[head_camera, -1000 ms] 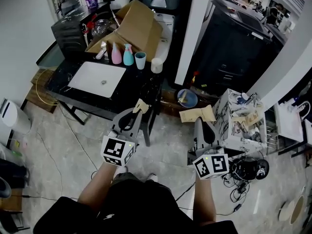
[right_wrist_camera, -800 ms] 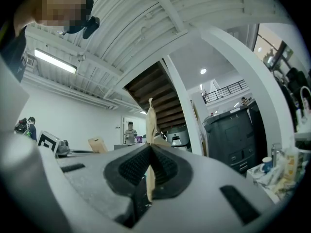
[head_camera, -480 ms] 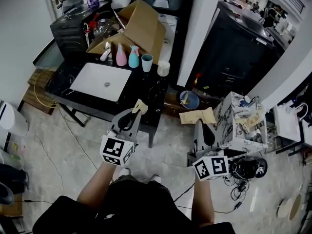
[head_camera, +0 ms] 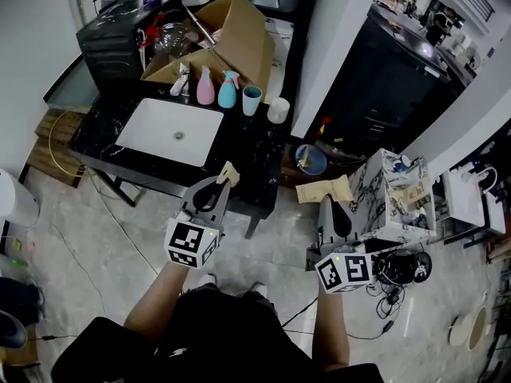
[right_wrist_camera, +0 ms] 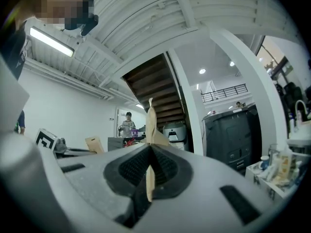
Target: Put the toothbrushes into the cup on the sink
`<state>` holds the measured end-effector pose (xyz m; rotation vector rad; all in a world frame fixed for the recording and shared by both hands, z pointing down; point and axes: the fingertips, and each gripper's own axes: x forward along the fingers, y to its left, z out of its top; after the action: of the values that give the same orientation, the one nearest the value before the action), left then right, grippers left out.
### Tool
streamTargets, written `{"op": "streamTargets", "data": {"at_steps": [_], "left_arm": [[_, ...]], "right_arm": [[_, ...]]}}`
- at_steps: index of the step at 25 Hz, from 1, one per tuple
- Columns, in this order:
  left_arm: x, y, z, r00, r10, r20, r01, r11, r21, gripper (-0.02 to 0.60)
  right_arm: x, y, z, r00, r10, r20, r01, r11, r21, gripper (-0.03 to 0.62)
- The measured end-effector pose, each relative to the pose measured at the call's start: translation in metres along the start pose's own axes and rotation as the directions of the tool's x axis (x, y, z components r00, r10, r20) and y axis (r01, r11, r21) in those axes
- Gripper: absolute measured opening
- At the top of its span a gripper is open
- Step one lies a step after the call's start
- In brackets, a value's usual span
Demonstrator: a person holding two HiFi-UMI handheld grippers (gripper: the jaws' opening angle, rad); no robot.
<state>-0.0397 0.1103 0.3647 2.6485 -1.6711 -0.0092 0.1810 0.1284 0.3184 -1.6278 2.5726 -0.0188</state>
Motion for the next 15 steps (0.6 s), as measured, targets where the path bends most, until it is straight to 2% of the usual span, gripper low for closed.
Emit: {"op": "streamTargets", "data": {"at_steps": [15], "left_arm": [[-0.016,0.072,0.002,0.997,-0.077,0.030,0.078,0.997,-0.030,0.031]], "right_arm": [[0.030,0.066,-0.002,0.998,-0.068,-0.011,0.068,0.997,-0.040,0.003]]}}
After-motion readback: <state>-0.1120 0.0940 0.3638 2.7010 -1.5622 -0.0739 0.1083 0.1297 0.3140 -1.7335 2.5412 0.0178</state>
